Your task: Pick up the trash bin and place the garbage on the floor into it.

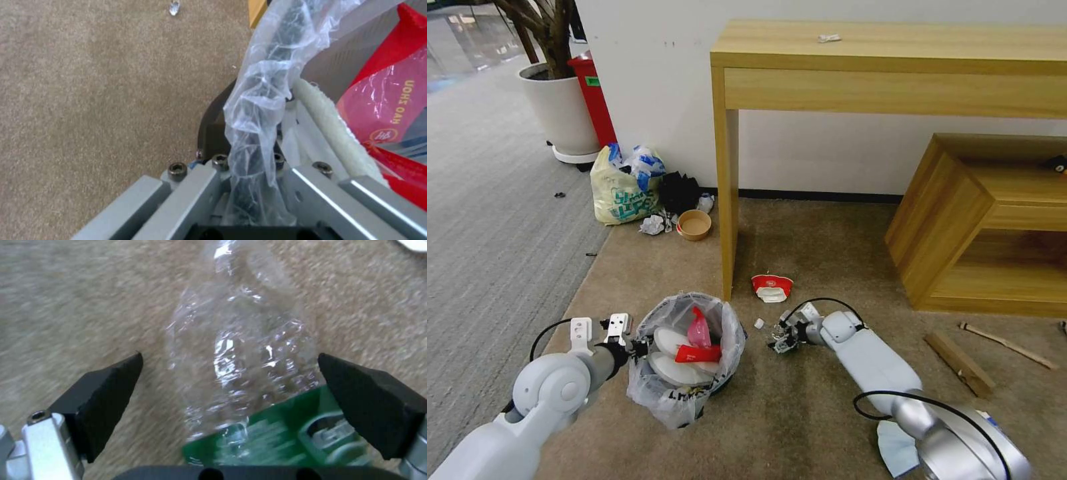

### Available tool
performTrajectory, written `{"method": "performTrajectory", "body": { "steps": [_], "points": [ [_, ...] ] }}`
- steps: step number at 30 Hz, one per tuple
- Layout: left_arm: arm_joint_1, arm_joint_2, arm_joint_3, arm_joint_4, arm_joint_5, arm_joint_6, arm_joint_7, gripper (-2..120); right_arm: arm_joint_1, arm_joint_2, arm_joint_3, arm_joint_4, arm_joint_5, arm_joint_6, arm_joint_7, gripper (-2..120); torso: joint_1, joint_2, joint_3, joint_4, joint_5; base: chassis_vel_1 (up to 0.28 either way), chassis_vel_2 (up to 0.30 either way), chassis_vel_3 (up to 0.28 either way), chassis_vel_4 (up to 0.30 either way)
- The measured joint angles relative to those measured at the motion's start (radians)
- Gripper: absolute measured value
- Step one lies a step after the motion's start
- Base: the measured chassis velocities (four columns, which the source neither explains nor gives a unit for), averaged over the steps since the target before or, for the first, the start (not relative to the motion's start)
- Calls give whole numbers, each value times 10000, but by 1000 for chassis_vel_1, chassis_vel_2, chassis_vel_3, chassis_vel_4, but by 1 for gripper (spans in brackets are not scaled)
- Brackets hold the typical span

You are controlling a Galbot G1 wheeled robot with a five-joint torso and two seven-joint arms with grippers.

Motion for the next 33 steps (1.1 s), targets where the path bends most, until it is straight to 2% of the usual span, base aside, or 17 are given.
{"method": "performTrajectory", "body": {
  "steps": [6,11,14,24,33],
  "points": [
    [58,-40,4,-81,52,0,-16,0,138,277,432,-345,-889,94,639,100,-1,0,0,0,1,0,0,0,0],
    [112,-51,12,-122,89,1,-29,0,131,281,704,-403,-908,93,715,99,-1,0,0,-3,1,0,0,0,0],
    [99,-41,38,-153,89,0,-53,0,53,244,821,-420,-535,92,597,86,-2,0,-2,-4,-1,0,0,0,0],
    [78,33,56,-194,74,0,-73,0,-131,143,1093,-343,22,89,478,63,-2,2,-3,2,3,0,0,0,0],
    [-34,-6,127,-122,87,0,-31,0,-548,-162,1192,320,331,33,584,34,-2,2,-1,-3,2,0,0,0,0]
  ]
}}
